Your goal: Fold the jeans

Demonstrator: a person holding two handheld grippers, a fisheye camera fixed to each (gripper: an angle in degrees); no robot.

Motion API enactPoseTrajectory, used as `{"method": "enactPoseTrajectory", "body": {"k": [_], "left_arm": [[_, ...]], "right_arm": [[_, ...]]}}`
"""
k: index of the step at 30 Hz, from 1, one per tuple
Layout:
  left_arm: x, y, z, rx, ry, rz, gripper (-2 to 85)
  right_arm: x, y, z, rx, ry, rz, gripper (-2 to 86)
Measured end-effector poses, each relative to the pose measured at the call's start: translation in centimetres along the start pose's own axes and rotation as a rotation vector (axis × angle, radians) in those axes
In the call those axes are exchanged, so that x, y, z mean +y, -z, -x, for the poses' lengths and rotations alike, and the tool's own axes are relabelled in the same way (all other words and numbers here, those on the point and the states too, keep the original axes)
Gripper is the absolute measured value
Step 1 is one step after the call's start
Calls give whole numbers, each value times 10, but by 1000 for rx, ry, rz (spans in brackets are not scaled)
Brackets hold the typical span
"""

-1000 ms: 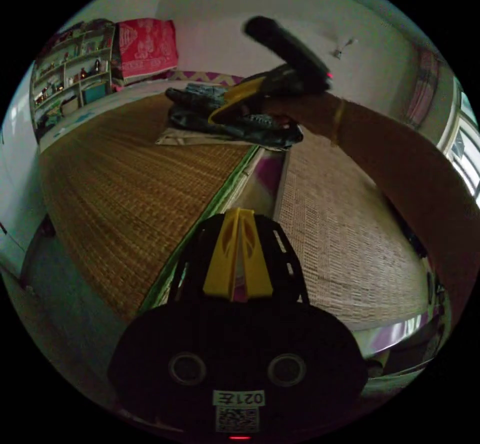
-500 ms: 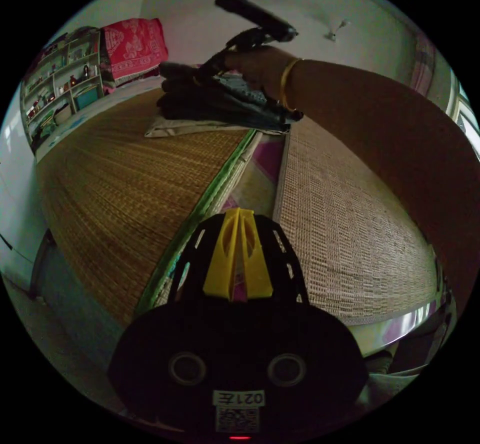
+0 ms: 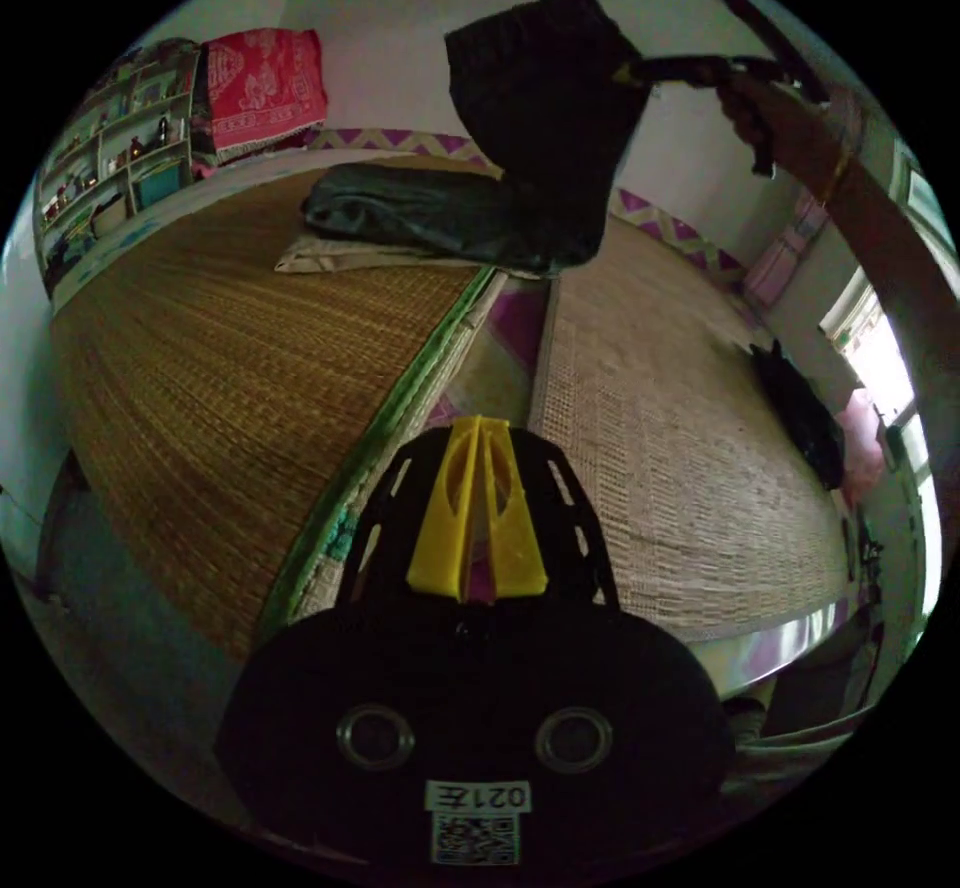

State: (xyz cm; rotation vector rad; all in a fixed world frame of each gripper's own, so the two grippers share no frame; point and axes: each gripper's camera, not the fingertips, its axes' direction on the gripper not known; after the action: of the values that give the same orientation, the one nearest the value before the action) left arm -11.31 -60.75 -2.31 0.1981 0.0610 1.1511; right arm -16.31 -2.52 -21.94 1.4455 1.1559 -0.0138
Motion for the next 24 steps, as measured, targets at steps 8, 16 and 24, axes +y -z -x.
{"method": "enactPoseTrajectory", "body": {"k": [8, 16, 24], "left_arm": [[28, 49, 20, 44, 25, -32, -10], [46, 59, 32, 249, 12, 27, -9], [61, 60, 26, 282, -31, 26, -10]], "right_arm": [[-80, -93, 152, 116, 128, 70, 43], [-136, -3, 60, 110, -227, -225, 42], [-138, -113, 202, 27, 176, -9, 47]]}}
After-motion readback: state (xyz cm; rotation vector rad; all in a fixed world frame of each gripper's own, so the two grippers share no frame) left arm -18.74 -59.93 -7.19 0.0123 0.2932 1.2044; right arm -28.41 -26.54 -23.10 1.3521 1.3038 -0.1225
